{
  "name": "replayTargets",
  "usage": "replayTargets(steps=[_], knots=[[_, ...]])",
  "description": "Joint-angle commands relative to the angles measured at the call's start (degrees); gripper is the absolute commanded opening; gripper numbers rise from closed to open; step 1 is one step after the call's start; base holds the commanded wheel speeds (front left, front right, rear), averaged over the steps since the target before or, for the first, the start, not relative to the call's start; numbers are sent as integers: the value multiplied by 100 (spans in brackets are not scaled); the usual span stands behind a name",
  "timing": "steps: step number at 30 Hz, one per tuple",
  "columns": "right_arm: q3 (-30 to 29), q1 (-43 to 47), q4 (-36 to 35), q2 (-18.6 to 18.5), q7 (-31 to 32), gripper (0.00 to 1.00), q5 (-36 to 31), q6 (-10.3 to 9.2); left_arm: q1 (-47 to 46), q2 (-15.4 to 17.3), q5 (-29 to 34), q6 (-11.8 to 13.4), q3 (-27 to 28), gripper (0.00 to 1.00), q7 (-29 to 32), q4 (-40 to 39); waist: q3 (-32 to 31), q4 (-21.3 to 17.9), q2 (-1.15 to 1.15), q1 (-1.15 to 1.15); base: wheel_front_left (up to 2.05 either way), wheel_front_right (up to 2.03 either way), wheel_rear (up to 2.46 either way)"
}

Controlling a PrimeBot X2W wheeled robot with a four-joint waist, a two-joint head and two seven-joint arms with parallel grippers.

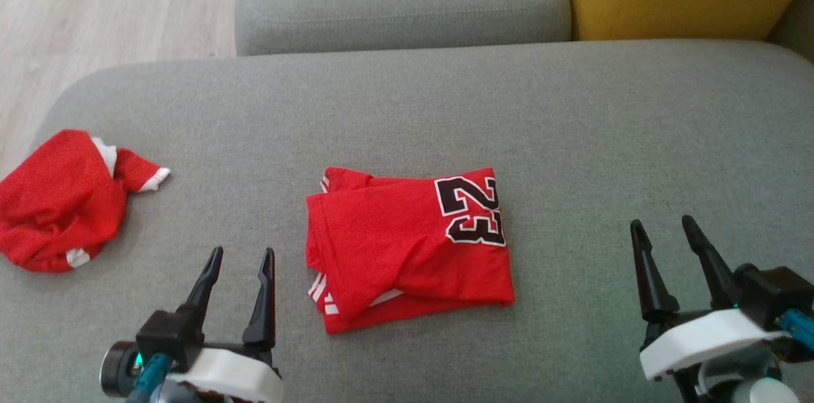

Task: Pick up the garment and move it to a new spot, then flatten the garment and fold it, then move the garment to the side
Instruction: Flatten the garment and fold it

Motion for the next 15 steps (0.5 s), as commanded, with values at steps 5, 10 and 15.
replayTargets(steps=[5,10,15], knots=[[109,-62,-343,24,25,100,-10,-5,-129,131,-26,78,159,100,58,-285,-104,5,0,0,0,0,0],[75,-36,-384,47,45,100,-29,-5,-109,161,-5,146,159,100,101,-305,-127,16,0,0,0,0,0],[68,-20,-395,63,47,100,-41,-5,-113,184,7,195,148,100,133,-316,-119,23,0,0,0,0,0]])
